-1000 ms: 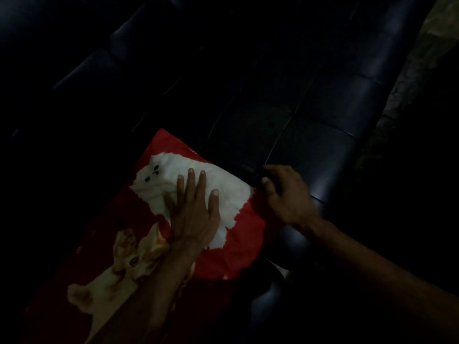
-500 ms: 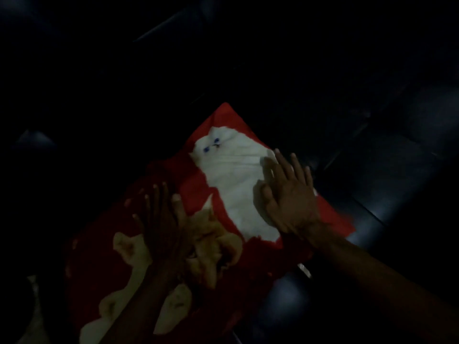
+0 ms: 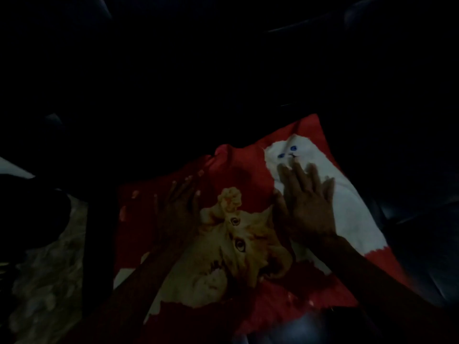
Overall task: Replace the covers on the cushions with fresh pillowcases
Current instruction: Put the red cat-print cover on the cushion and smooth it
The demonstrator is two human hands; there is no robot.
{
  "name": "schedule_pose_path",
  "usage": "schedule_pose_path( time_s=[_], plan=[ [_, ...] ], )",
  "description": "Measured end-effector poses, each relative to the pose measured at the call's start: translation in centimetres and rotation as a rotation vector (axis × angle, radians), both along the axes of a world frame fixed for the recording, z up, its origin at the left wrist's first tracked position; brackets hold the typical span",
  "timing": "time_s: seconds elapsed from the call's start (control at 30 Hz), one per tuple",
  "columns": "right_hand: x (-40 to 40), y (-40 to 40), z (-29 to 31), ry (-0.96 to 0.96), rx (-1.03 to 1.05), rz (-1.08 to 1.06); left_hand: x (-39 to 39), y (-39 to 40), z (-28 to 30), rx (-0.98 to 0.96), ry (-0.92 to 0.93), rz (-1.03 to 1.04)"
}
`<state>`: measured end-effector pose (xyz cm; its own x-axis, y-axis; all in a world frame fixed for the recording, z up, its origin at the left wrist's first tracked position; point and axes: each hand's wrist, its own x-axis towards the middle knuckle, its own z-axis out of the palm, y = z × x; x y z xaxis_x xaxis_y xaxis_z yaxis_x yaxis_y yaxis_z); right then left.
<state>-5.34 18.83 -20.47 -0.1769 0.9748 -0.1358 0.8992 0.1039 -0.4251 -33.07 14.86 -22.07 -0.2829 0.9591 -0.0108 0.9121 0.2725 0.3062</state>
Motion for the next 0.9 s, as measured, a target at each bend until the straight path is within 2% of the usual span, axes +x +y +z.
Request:
schedule_pose_path(
  time_s=[0.13, 0.23, 0.3, 0.37, 0.43, 0.53, 0.6, 0.7, 0.77, 0.83, 0.9],
  plan=[
    [-2.6, 3.1, -0.9, -0.089, -0.072, 0.142, -1.1, 0.1, 0.8, 0.229, -0.039, 0.028],
    [-1.8, 3.0, -1.8, -0.130, -0.072, 0.089, -2.8, -0.8, 1.6, 0.333, 0.146, -0.029],
    [-1.7, 2.8, -1.5, -0.150, -0.076, 0.060, -3.0, -0.8, 2.2, 0.300, 0.139, 0.017],
    [-2.3, 3.6, -0.9, -0.143, -0.135, 0.020, -3.5, 0.4, 2.5, 0.269, 0.010, 0.162],
    [-3.6, 5.3, -0.3, -0.110, -0.147, 0.003, -5.5, 2.0, 2.2, 0.174, -0.122, 0.190],
    [-5.7, 8.1, -0.6, -0.086, -0.110, 0.101, -8.7, 3.7, 1.6, -0.022, -0.197, 0.162],
    [-6.7, 9.6, -0.9, -0.112, -0.181, 0.170, -9.8, 4.4, 1.5, -0.075, -0.302, 0.217],
    [-6.0, 10.8, -1.4, -0.369, -0.283, 0.342, -12.1, 4.1, 1.5, -0.097, -0.244, 0.218],
    [-4.8, 11.0, -1.4, -0.454, -0.311, 0.339, -13.6, 2.8, 1.7, -0.089, -0.265, 0.198],
    [-4.3, 11.2, -1.3, -0.440, -0.387, 0.272, -13.6, 1.8, 1.9, -0.015, -0.305, 0.156],
    [-4.7, 11.7, -1.2, -0.386, -0.427, 0.227, -13.1, 2.4, 1.6, -0.045, -0.272, 0.162]
  ],
)
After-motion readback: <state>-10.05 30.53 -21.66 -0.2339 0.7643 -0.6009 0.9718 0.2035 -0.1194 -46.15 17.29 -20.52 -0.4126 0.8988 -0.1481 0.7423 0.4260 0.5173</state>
